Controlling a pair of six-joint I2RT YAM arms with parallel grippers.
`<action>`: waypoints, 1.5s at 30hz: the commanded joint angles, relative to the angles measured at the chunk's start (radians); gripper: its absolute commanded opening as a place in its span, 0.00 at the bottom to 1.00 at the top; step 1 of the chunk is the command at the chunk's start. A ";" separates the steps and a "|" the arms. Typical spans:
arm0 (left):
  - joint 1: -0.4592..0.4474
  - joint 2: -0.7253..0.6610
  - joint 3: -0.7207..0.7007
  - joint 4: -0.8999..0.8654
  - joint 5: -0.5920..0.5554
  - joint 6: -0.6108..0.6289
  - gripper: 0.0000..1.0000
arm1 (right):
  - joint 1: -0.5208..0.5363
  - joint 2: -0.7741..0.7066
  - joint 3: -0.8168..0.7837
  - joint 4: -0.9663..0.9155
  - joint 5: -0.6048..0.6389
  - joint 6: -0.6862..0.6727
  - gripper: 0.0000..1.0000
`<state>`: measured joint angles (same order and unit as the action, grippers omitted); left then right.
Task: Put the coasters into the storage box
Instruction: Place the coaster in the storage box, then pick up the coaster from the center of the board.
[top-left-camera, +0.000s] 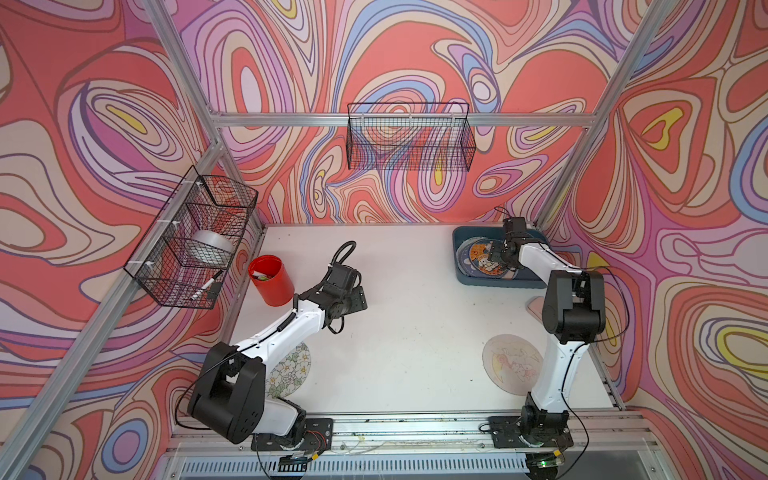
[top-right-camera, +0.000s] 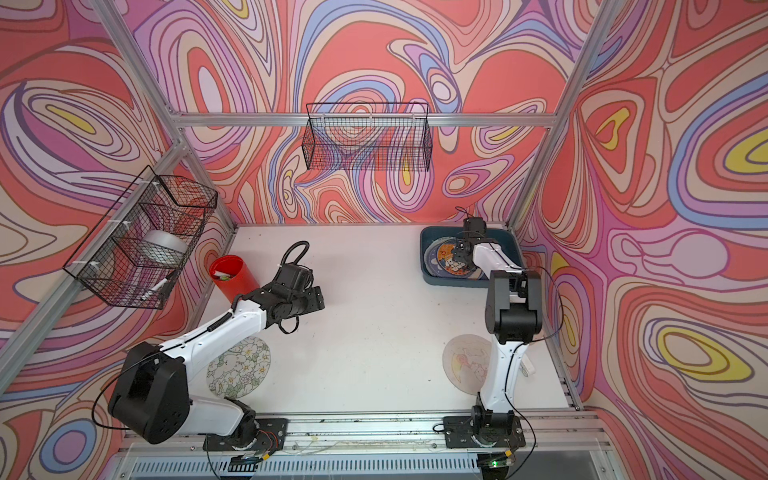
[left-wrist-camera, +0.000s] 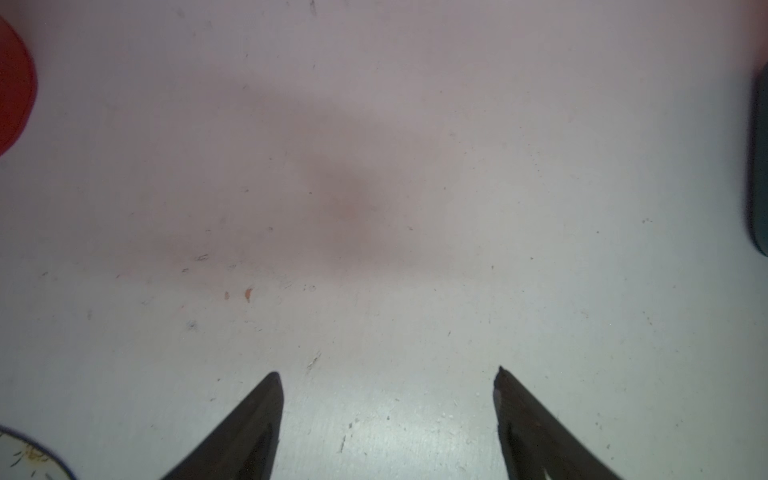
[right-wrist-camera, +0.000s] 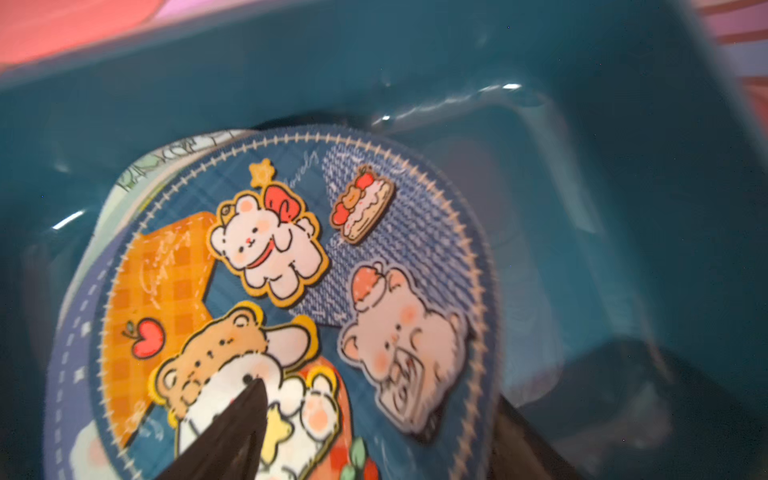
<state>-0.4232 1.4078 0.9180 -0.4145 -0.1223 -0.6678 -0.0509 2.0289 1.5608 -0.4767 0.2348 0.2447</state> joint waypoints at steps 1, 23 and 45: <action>0.018 -0.032 -0.011 -0.097 -0.044 -0.045 0.81 | 0.003 -0.086 -0.008 -0.024 0.039 -0.008 0.78; 0.136 -0.068 -0.086 -0.336 -0.132 -0.168 0.80 | 0.124 -0.341 -0.245 0.078 -0.402 0.073 0.85; 0.281 -0.088 -0.283 -0.281 -0.022 -0.271 0.76 | 0.224 -0.288 -0.319 0.181 -0.517 0.126 0.85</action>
<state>-0.1509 1.3033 0.6449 -0.7082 -0.1566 -0.9092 0.1654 1.7313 1.2575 -0.3237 -0.2668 0.3614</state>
